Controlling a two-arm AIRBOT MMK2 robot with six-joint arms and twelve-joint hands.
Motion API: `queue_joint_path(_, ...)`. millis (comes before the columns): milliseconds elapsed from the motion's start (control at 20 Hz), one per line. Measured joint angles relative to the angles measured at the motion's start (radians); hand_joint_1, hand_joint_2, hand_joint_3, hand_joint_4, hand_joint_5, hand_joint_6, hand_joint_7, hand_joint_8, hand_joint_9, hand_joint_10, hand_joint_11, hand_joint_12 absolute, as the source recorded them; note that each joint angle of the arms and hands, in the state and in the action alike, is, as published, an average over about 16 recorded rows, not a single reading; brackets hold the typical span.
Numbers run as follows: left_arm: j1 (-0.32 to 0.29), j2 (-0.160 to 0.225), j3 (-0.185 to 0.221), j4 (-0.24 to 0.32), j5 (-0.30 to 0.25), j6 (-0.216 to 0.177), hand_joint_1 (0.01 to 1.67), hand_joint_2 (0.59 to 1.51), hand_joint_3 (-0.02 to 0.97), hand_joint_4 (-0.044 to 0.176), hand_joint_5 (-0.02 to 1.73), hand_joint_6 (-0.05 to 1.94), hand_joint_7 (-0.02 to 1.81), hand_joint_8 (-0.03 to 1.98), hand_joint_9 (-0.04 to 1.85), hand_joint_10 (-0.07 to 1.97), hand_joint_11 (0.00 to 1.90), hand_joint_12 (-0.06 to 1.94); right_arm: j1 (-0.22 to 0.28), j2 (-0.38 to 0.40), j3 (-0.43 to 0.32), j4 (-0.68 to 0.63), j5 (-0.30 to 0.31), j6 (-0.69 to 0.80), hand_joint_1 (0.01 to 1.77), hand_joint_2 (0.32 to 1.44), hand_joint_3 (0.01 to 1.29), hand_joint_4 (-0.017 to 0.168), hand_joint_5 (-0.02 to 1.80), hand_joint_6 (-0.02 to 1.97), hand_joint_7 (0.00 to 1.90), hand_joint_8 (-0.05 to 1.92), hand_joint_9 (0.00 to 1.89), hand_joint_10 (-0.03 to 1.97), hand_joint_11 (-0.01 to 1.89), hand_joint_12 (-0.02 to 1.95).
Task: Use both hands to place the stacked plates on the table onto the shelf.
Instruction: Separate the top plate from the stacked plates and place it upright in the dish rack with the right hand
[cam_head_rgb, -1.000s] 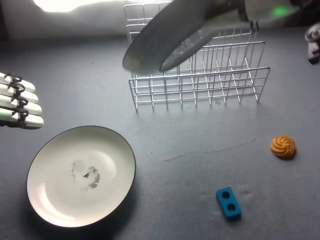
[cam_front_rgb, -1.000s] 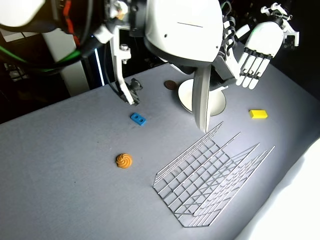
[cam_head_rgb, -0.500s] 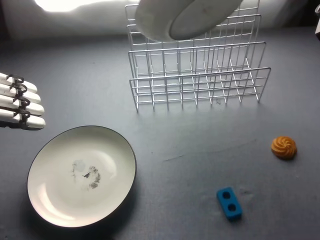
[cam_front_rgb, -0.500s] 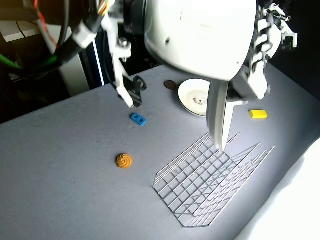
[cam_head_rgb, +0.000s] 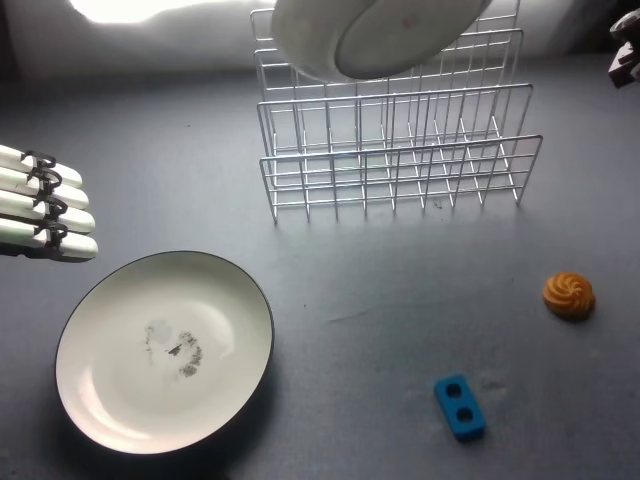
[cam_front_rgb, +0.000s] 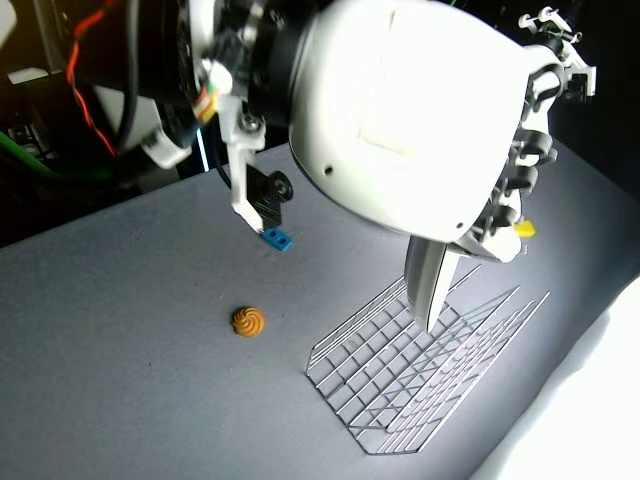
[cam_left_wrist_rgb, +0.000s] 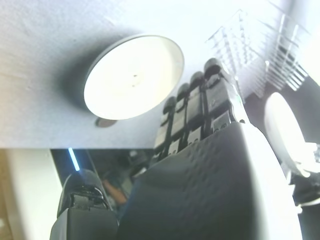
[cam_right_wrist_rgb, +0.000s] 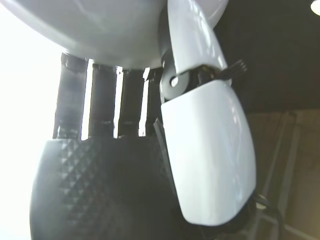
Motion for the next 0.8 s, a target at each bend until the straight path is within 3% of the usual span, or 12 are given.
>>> queue_joint_path(450, -0.009, -0.009, 0.000, 0.008, 0.000, 0.000, 0.01, 1.028, 0.018, 0.001, 0.02, 0.02, 0.04, 0.00, 0.04, 0.01, 0.04, 0.03, -0.105, -0.059, 0.105, 0.156, 0.043, -0.006, 1.36, 1.05, 0.01, -0.007, 0.84, 0.98, 0.99, 0.92, 0.92, 1.28, 0.73, 1.39)
queue_joint_path(800, -0.015, -0.015, -0.001, 0.014, 0.000, 0.000, 0.01, 1.028, 0.017, 0.001, 0.02, 0.02, 0.04, 0.00, 0.04, 0.01, 0.04, 0.03, -0.150, -0.110, 0.172, 0.253, 0.074, -0.009, 1.36, 1.06, 0.01, -0.008, 0.83, 0.98, 0.98, 0.92, 0.93, 1.28, 0.73, 1.38)
